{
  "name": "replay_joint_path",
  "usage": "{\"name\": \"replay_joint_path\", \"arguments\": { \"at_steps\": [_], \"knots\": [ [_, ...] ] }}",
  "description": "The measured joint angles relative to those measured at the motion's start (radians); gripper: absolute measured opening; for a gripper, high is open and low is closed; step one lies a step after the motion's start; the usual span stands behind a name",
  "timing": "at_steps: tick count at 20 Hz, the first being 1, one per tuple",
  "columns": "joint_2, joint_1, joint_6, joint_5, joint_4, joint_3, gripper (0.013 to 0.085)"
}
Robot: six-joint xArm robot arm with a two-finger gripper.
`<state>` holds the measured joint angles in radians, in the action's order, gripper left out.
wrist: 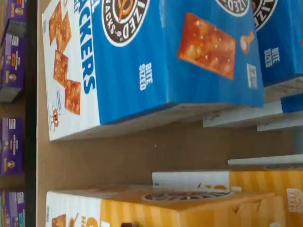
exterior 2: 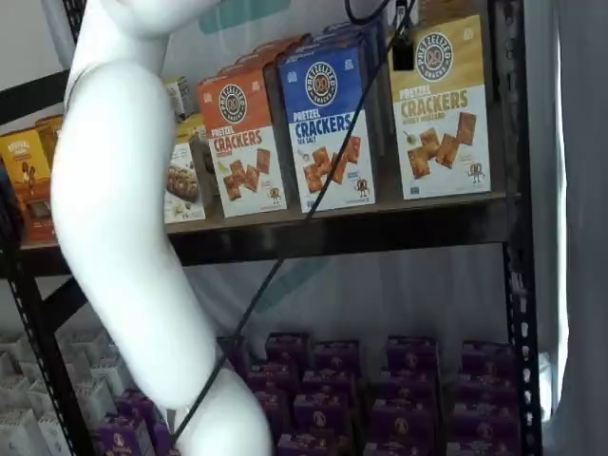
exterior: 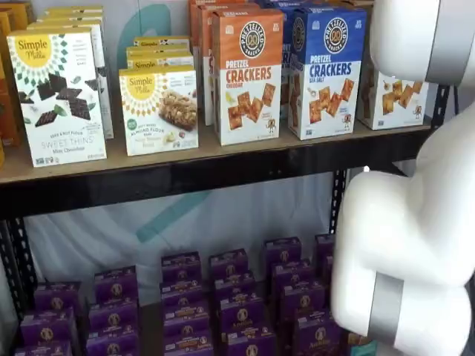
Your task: Retrieve the yellow and white box located on the top shelf, the sixth one from the left
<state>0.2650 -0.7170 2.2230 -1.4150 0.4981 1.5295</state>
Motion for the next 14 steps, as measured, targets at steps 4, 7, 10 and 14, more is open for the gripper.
{"name": "replay_joint_path", "arguments": {
  "at_steps": [4, 7, 10, 14],
  "knots": [
    [-0.018, 0.011, -0.008, -0.018, -0.037, 0.029, 0.085],
    [-0.033, 0.018, -0.017, -0.05, -0.072, 0.058, 0.085],
    [-0.037, 0.025, -0.021, -0.064, -0.098, 0.071, 0.085],
    [-0.043, 0.033, -0.027, -0.089, -0.132, 0.092, 0.085]
  ]
}}
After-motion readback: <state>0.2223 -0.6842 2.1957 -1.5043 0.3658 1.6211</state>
